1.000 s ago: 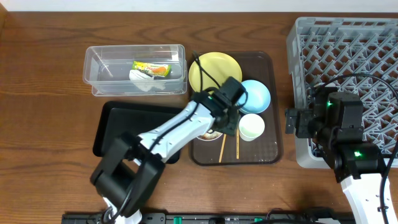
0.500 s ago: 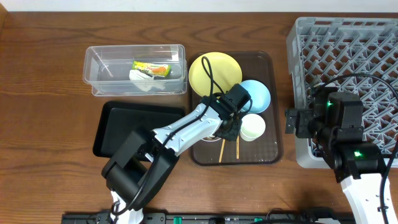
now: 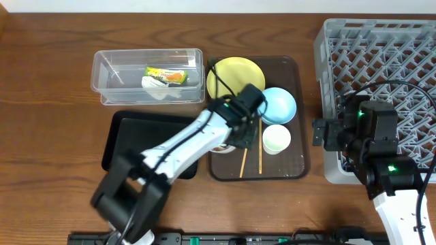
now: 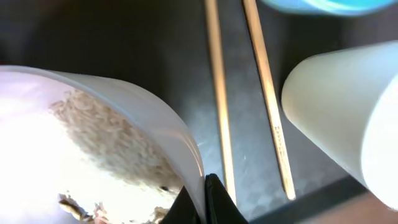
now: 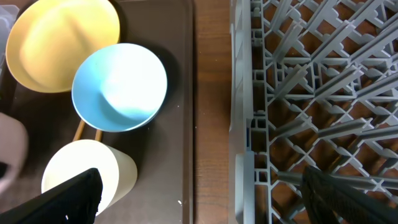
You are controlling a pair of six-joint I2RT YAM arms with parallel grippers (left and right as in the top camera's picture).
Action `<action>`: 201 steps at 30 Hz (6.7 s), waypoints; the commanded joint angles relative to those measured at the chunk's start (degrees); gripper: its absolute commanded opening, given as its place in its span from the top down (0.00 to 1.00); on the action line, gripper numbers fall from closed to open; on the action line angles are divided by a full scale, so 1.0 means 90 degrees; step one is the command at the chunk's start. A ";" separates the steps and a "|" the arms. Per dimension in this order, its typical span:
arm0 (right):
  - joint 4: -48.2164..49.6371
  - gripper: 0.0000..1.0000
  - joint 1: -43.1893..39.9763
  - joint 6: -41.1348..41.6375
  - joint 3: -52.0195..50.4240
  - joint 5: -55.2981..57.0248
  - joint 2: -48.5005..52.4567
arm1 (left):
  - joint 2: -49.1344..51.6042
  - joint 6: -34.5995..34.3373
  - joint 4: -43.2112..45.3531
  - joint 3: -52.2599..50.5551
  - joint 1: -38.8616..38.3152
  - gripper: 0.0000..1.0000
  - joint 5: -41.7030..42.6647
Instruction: Sort waste into correct bins and load items into the dishwasher rack
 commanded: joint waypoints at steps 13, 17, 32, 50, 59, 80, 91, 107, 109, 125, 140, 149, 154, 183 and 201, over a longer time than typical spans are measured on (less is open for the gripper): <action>-0.0049 0.01 0.0049 0.0036 0.0112 -0.0034 -0.0010 | -0.1044 0.1445 -0.1056 -0.0284 0.3337 0.94 0.4362; -0.0049 0.01 0.0049 0.0036 0.0112 -0.0034 -0.0010 | -0.0933 0.2191 -0.1100 -0.0716 0.4114 0.94 0.5571; -0.0058 0.01 0.0049 0.0036 0.0112 -0.0032 -0.0010 | 0.0335 0.2069 -0.1122 -0.1375 0.5884 0.94 0.8733; -0.0053 0.01 0.0049 0.0034 0.0112 -0.0032 -0.0010 | 0.0670 -0.0809 -0.1144 -0.1375 0.6322 0.94 0.9054; -0.0053 0.01 0.0049 0.0034 0.0112 -0.0032 -0.0010 | 0.0670 -0.1362 -0.1146 -0.1375 0.6334 0.94 0.9054; -0.0046 0.01 0.0049 0.0034 0.0112 -0.0032 -0.0010 | 0.0665 -0.0092 -0.0294 -0.1370 0.6339 0.94 0.9051; -0.0051 0.01 0.0049 0.0034 0.0112 -0.0032 -0.0010 | 0.0510 0.0245 -0.0306 -0.1370 0.6317 0.94 0.9034; -0.0046 0.01 0.0049 0.0034 0.0112 -0.0032 -0.0010 | -0.1967 0.0333 0.0918 -0.1311 0.3461 0.94 0.3339; -0.0046 0.01 0.0049 0.0034 0.0112 -0.0032 -0.0010 | -0.1960 0.0335 0.1190 -0.1311 0.2909 0.94 0.2499; -0.0051 0.01 0.0049 0.0034 0.0112 -0.0034 -0.0010 | -0.0299 0.0554 0.3152 -0.1316 0.0073 0.93 -0.0658; -0.0053 0.01 0.0049 0.0034 0.0112 -0.0032 -0.0010 | -0.0019 0.0568 0.3075 -0.1316 0.0053 0.74 -0.0163; -0.0056 0.01 0.0049 0.0034 0.0112 -0.0032 -0.0010 | -0.1416 0.0568 0.1965 -0.1316 0.0282 0.71 -0.0204; -0.0027 0.01 0.0049 0.0034 0.0112 -0.0032 -0.0010 | -0.2477 0.0391 0.0852 -0.1316 0.1042 0.71 -0.0228; -0.0029 0.01 0.0049 0.0036 0.0112 -0.0034 -0.0010 | -0.3038 -0.4182 -0.2271 -0.3106 0.4588 0.87 -0.0274; -0.0029 0.01 0.0049 0.0036 0.0112 -0.0034 -0.0007 | -0.3036 -0.4175 -0.1224 -0.4075 0.4583 0.87 0.0542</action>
